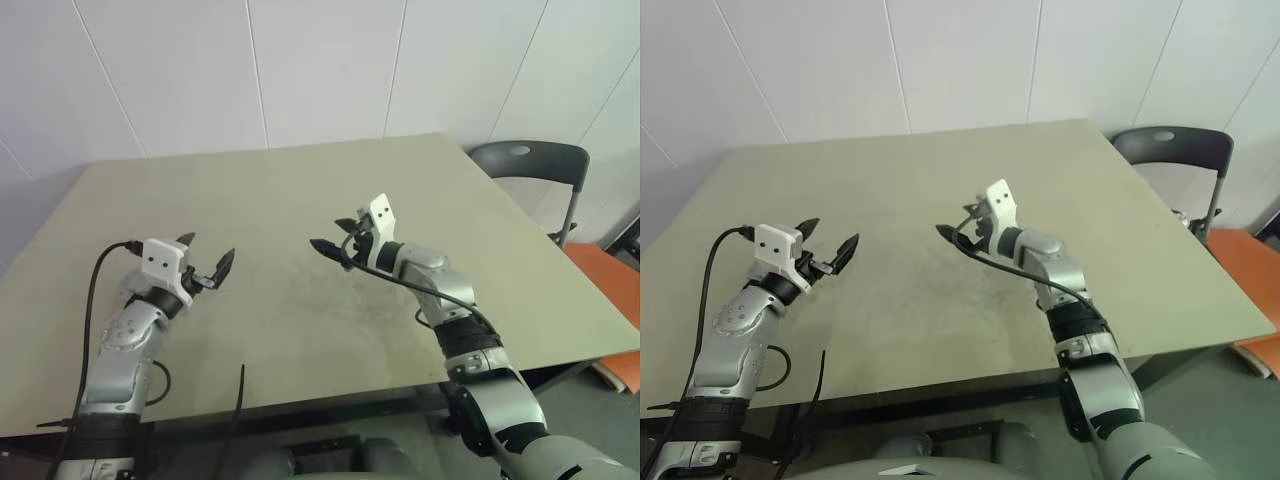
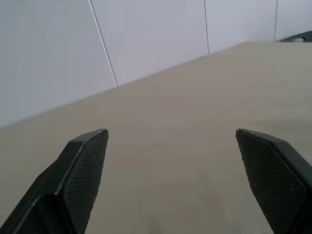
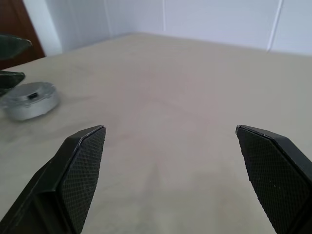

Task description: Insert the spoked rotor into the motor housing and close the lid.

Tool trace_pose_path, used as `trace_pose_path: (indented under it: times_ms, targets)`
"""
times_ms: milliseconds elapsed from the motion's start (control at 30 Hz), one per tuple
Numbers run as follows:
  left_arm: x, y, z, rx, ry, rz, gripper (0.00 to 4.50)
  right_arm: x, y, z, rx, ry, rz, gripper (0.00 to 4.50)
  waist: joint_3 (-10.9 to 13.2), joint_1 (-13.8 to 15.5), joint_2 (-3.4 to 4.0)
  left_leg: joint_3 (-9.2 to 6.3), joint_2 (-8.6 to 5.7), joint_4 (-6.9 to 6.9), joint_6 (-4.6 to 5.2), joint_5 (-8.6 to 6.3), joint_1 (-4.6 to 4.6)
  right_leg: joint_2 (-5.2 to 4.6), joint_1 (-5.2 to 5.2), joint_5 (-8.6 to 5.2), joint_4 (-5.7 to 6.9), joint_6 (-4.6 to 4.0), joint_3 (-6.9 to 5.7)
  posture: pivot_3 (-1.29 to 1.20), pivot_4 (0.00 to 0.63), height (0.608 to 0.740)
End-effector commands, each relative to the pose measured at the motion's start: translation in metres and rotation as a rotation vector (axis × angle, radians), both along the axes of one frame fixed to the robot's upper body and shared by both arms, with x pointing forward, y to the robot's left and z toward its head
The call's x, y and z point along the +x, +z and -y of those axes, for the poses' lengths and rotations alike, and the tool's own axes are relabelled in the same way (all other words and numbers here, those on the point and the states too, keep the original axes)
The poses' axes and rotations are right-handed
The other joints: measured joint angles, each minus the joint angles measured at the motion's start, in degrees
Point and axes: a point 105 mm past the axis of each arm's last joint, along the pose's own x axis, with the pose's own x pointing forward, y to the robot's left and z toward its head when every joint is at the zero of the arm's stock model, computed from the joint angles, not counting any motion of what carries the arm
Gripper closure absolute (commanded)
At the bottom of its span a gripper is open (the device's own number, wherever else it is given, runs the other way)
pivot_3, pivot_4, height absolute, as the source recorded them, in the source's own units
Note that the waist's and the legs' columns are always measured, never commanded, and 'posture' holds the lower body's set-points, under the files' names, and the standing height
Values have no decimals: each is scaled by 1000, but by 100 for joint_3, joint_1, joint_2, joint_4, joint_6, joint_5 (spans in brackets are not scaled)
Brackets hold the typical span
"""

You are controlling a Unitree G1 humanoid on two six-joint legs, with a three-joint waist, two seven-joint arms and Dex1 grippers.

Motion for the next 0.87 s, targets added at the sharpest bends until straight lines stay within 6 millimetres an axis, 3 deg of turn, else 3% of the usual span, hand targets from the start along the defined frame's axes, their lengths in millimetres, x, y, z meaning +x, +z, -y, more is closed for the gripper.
trace_pose_path:
  times_ms: [33,500,867]
  targets:
    - [-1,16,1,0,-21,86,30,-1,9,-4,24,30,42,0,0,-5,0,1,-1,0,0,0,-1,0,-2,0,0,0,2,0,0,740]
    - [-8,24,20,-77,-127,146,30,-2,20,0,44,18,181,0,0,6,-1,0,0,5,1,1,2,1,0,1,8,0,2,0,0,740]
    - [5,10,43,-53,-222,105,30,-8,13,8,21,-25,184,0,-1,10,-1,-1,-1,9,1,1,3,2,4,1,9,0,1,0,0,740]
